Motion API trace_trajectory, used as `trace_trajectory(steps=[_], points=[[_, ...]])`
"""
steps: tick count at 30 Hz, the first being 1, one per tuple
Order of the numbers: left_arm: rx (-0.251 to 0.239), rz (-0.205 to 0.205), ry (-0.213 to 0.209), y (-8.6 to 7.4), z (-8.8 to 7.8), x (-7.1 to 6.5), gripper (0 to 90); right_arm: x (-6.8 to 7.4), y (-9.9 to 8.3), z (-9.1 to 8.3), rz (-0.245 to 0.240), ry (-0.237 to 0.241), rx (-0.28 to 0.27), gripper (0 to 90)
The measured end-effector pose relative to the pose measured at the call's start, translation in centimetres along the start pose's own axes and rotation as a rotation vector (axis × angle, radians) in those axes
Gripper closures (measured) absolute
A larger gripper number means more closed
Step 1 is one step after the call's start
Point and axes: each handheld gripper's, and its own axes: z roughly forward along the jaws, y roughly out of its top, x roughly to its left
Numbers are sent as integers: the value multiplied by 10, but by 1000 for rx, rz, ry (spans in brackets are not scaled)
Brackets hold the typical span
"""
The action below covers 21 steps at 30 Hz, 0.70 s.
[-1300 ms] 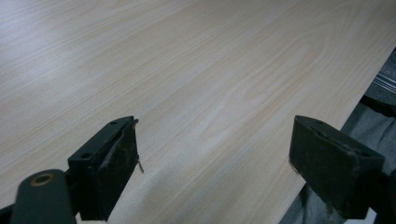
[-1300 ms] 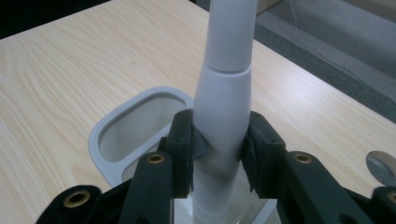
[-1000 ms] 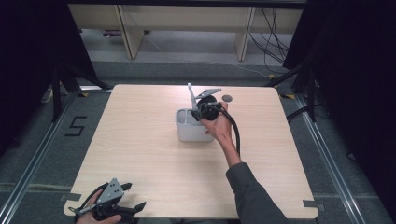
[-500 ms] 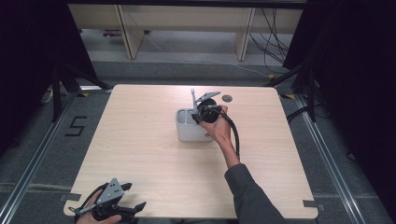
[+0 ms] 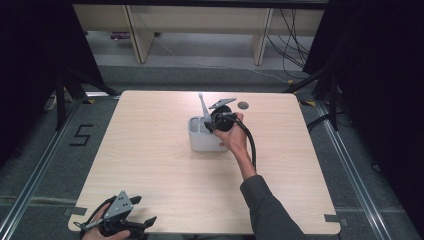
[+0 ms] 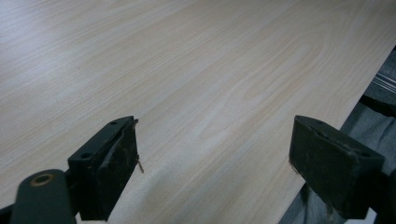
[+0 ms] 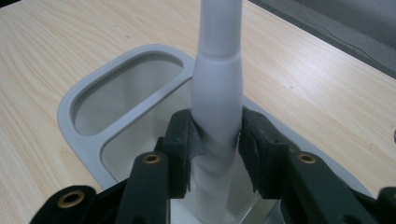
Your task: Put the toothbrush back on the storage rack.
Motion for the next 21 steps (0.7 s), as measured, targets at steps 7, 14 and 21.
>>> trace_trajectory(steps=[7, 14, 21], points=[[0, 0, -2, 0, 0, 0, 149, 5, 1, 3, -8, 17, 2, 653], [2, 4, 2, 0, 0, 0, 149, 7, 3, -2, 11, 17, -17, 622], [9, 9, 4, 0, 0, 1, 149, 4, 5, -13, 12, 21, -41, 580]])
